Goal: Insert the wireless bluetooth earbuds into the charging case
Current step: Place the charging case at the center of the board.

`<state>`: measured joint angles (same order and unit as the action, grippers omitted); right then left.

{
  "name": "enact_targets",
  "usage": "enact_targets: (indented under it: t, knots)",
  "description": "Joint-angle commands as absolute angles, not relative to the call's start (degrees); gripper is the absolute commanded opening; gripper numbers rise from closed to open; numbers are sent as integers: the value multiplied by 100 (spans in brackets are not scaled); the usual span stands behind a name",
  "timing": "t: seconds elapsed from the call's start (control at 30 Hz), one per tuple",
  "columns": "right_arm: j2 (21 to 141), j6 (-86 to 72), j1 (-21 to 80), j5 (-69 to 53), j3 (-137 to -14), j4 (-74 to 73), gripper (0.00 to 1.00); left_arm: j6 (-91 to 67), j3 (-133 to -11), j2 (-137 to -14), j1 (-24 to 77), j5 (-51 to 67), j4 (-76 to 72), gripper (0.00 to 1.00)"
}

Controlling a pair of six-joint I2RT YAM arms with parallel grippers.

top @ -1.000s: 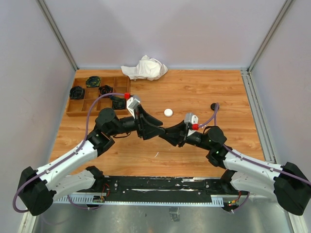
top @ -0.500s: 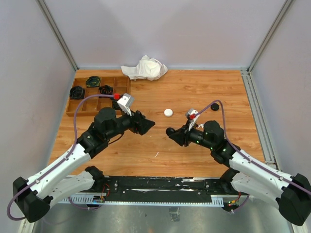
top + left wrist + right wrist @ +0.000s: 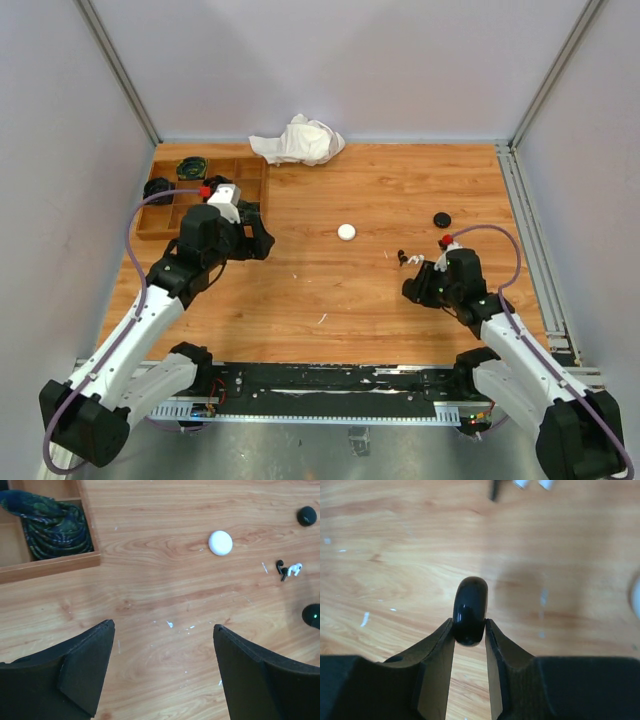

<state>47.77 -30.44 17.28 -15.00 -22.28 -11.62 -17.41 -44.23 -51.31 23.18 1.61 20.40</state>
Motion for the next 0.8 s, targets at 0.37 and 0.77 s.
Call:
enact_targets:
  t: [0.37,0.77]
  knots:
    - [3975,-4032,785,-108,-1644,-2700,56,-1185,-4092,-4541,1928,346,1891,88]
    - [4436,-2583,1887,46,-3080,-2558,70,-1282,-4058,-4471,1930,926,1731,89]
